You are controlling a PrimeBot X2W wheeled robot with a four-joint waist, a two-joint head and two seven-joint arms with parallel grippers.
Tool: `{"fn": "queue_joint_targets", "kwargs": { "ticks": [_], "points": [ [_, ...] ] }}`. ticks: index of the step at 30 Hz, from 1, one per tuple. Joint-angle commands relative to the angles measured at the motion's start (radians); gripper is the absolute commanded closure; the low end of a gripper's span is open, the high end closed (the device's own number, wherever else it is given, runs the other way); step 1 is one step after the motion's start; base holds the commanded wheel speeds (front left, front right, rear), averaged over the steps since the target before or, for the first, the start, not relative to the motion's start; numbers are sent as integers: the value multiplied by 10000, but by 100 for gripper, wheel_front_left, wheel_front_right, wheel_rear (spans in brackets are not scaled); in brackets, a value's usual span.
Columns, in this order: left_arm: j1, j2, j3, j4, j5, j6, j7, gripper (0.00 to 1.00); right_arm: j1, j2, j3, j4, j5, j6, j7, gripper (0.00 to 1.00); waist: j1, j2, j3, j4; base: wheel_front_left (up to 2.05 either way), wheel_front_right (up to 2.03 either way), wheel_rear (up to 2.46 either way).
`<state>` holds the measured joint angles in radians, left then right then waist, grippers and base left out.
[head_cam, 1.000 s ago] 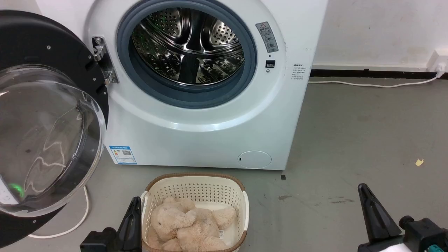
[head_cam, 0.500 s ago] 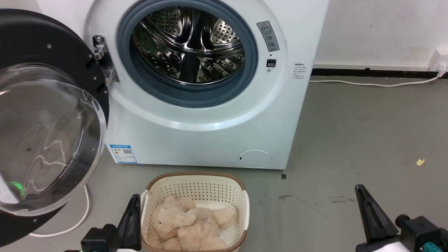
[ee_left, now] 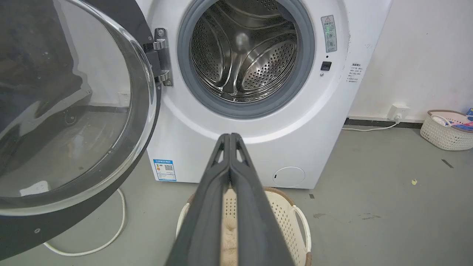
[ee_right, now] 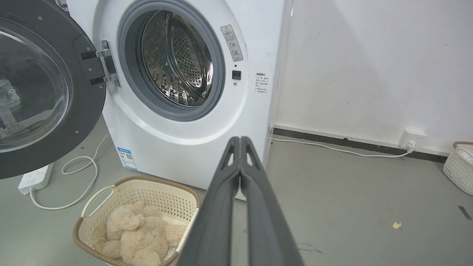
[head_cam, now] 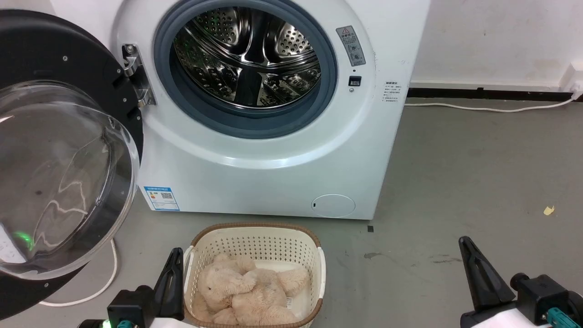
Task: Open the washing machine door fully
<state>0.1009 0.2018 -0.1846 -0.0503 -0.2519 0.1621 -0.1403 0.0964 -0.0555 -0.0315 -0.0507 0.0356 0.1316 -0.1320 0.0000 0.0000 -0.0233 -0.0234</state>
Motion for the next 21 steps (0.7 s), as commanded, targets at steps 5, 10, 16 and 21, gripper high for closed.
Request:
{"fn": "queue_joint_targets", "kwargs": {
  "ticks": [5,10,16,21],
  "points": [
    [-188,-124,144,54,222,-145,107,100,-173,19,26,52,-77,-3,108,100,0,0,13,13,0,0,0],
    [-240,-211,250,83,365,-237,189,100,-223,21,44,81,-95,-4,184,100,0,0,27,27,0,0,0],
    [-301,-315,378,116,538,-348,286,100,-282,24,66,115,-115,-4,275,100,0,0,43,44,0,0,0],
    [-353,-403,485,144,682,-441,367,100,-332,26,84,143,-133,-5,351,100,0,0,57,58,0,0,0]
  ]
}}
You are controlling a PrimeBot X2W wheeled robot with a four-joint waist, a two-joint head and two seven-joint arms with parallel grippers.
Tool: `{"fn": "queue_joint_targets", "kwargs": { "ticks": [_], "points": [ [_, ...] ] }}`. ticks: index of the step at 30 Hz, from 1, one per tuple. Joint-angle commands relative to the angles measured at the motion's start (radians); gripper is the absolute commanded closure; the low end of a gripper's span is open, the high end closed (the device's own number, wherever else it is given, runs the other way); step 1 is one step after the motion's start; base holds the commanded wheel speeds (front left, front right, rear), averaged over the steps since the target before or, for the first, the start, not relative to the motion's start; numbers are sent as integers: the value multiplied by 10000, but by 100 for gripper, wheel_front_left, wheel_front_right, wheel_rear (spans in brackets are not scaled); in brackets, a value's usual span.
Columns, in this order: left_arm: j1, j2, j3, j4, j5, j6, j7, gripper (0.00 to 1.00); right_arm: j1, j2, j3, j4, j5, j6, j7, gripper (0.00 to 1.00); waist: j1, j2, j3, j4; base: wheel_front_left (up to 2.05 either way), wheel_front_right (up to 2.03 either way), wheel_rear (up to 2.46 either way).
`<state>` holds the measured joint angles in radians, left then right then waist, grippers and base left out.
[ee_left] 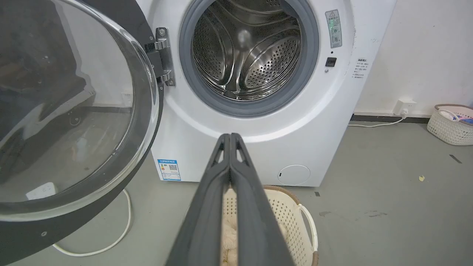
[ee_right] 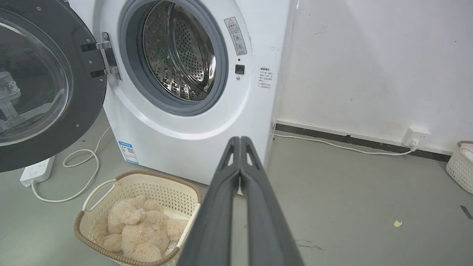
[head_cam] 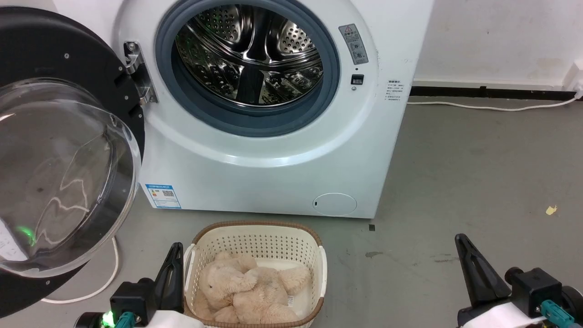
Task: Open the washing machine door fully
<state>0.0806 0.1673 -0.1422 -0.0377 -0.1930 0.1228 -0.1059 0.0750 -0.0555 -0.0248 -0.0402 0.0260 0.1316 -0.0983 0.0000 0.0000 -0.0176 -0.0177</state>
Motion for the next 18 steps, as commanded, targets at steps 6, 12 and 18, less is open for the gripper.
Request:
{"fn": "queue_joint_targets", "kwargs": {
  "ticks": [6,12,18],
  "points": [
    [-211,-162,188,51,265,-158,121,100,-177,28,38,72,-58,-5,104,100,0,0,17,17,0,0,0],
    [-272,-266,316,85,438,-269,218,100,-236,31,60,106,-79,-5,195,100,0,0,33,33,0,0,0],
    [-334,-371,444,119,610,-380,315,100,-296,33,82,140,-100,-6,286,100,0,0,50,50,0,0,0]
  ]
}}
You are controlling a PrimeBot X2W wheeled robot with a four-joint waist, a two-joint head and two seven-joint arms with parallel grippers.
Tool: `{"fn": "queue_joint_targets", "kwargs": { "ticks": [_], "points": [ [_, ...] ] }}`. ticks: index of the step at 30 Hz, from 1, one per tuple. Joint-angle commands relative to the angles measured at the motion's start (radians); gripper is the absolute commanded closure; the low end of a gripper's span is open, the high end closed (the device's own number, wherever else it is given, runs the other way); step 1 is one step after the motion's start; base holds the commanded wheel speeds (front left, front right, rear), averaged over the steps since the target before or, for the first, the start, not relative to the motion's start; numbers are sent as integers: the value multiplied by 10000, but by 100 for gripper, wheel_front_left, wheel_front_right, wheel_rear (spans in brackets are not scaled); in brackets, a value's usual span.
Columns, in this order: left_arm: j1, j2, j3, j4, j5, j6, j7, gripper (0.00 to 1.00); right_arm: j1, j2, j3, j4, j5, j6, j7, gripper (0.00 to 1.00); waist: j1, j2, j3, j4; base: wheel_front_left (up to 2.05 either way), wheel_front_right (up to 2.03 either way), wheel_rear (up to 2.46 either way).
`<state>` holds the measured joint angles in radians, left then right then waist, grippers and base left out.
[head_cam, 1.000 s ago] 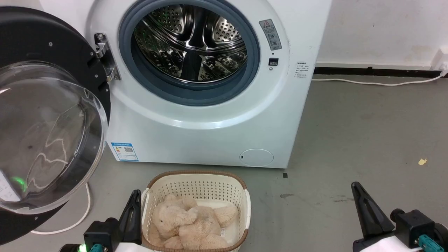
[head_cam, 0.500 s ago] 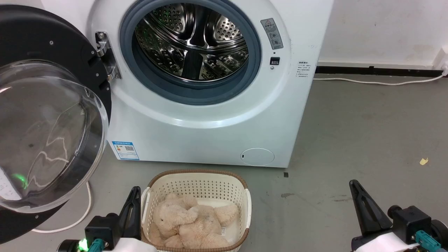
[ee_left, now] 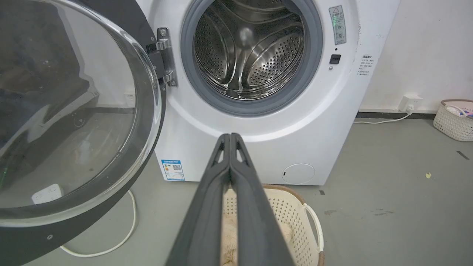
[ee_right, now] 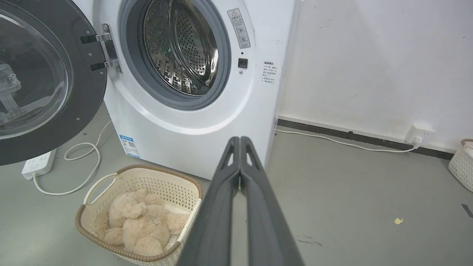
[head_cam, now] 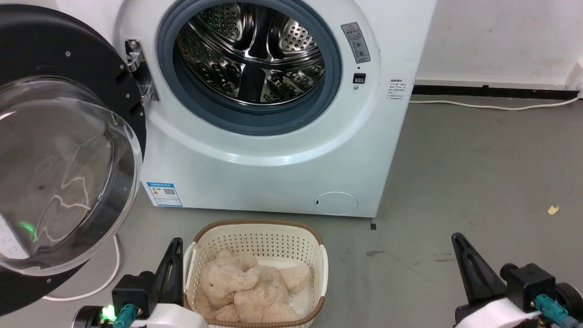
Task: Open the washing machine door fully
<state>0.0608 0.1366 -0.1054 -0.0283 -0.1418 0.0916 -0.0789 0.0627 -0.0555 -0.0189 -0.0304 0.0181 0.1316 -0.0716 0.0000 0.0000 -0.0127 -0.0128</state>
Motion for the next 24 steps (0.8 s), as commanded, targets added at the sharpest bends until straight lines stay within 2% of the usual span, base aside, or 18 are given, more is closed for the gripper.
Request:
{"fn": "queue_joint_targets", "kwargs": {
  "ticks": [1,24],
  "points": [
    [-147,-81,97,31,127,-86,61,100,-182,34,26,48,-25,-6,35,100,0,0,4,4,0,0,0],
    [-383,-482,587,160,788,-511,434,100,-410,44,109,179,-105,-8,384,100,0,0,67,67,0,0,0]
  ]
}}
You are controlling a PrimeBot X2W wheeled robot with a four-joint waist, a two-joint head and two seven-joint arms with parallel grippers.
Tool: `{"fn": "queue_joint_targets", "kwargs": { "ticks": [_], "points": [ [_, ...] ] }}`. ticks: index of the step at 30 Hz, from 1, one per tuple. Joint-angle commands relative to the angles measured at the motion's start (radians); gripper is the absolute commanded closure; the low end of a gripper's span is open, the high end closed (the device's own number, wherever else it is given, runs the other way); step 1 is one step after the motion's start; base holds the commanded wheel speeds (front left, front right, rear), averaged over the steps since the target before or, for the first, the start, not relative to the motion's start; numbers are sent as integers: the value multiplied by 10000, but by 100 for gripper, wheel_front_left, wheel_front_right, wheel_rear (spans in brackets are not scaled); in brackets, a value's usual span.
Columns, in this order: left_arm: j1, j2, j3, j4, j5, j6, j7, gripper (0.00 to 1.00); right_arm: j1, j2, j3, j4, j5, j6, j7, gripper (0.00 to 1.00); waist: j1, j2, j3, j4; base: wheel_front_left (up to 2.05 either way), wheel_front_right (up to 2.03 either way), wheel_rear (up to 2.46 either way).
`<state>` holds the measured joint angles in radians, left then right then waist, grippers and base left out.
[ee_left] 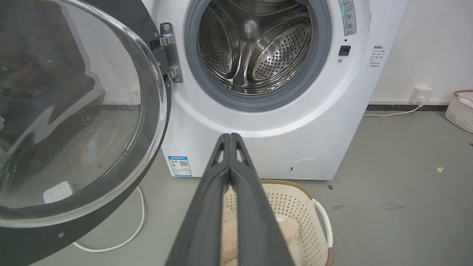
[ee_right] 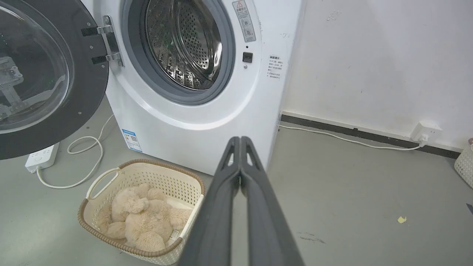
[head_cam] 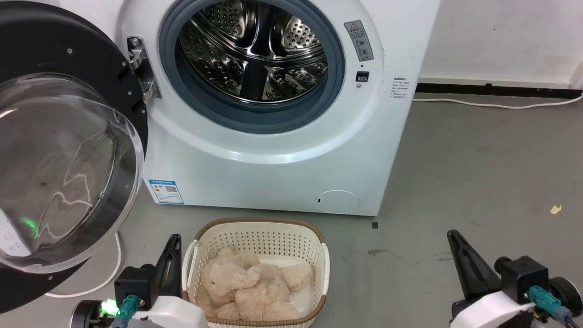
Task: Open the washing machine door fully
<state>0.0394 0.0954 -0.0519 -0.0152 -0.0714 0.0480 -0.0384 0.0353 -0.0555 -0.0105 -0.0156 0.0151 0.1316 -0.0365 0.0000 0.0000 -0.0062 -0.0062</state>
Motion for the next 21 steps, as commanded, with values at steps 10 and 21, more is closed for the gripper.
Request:
{"fn": "queue_joint_targets", "kwargs": {
  "ticks": [10,21],
  "points": [
    [-271,-244,264,85,371,-260,191,100,-235,48,61,88,-109,-8,184,100,0,0,29,29,0,0,0],
    [-374,-418,477,142,659,-445,353,100,-334,52,97,145,-144,-9,336,100,0,0,56,57,0,0,0]
  ]
}}
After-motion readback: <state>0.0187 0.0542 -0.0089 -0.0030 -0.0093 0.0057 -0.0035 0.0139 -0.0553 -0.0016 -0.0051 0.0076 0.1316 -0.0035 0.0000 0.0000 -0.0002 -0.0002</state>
